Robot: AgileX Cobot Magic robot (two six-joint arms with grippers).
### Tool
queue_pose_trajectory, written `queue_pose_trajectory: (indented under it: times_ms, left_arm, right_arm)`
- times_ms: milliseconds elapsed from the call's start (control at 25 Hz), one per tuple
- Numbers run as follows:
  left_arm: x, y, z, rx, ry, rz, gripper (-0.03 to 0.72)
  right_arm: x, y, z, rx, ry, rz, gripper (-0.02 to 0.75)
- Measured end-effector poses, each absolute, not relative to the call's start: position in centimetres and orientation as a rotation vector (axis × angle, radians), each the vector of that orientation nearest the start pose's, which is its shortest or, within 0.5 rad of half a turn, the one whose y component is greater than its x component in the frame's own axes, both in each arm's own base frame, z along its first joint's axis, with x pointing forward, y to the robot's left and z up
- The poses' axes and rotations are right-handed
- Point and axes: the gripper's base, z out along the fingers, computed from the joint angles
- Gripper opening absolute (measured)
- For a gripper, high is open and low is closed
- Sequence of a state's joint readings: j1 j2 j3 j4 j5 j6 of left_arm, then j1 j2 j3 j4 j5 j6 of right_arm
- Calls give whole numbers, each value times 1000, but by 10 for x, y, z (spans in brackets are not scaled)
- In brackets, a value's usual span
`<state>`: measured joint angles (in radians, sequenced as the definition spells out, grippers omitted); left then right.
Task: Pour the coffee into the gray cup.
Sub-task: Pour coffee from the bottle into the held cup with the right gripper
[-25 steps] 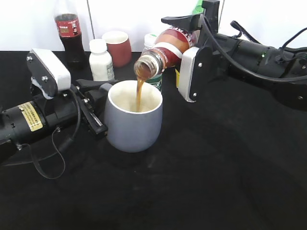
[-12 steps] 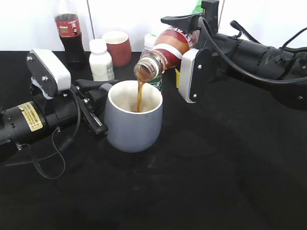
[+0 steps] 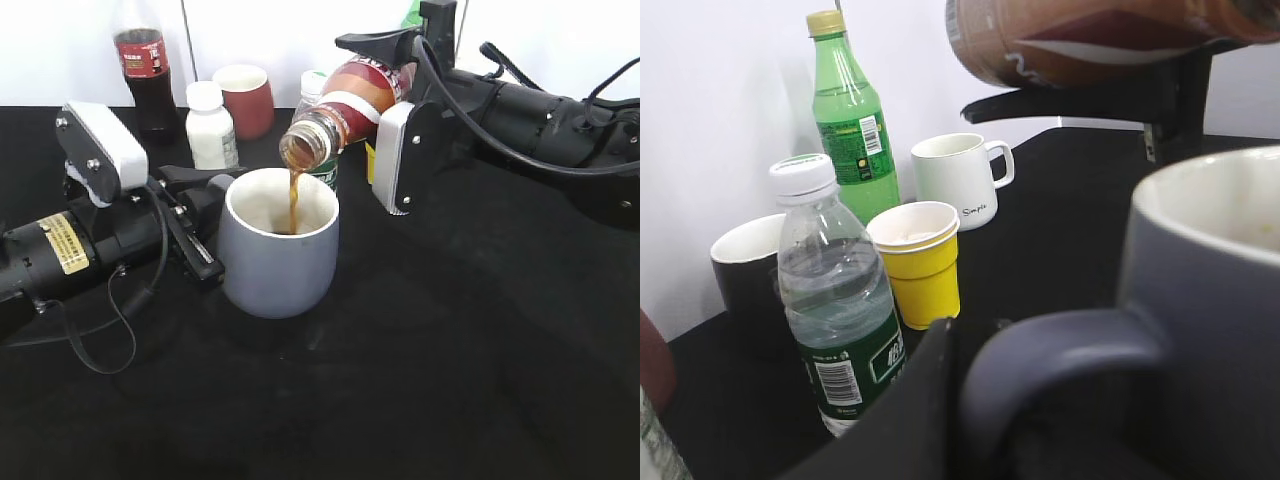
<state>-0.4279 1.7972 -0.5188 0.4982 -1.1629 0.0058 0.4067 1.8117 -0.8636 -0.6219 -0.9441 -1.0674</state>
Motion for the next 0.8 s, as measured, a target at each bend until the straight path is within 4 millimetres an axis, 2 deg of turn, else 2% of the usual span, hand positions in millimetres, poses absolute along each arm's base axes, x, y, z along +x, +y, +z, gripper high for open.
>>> queue_pose_trajectory:
  times_ms: [800]
  left_arm:
    - [253, -159, 158, 850, 1435, -533, 61]
  right_arm:
    - [319, 184, 211, -1490, 594, -459, 505]
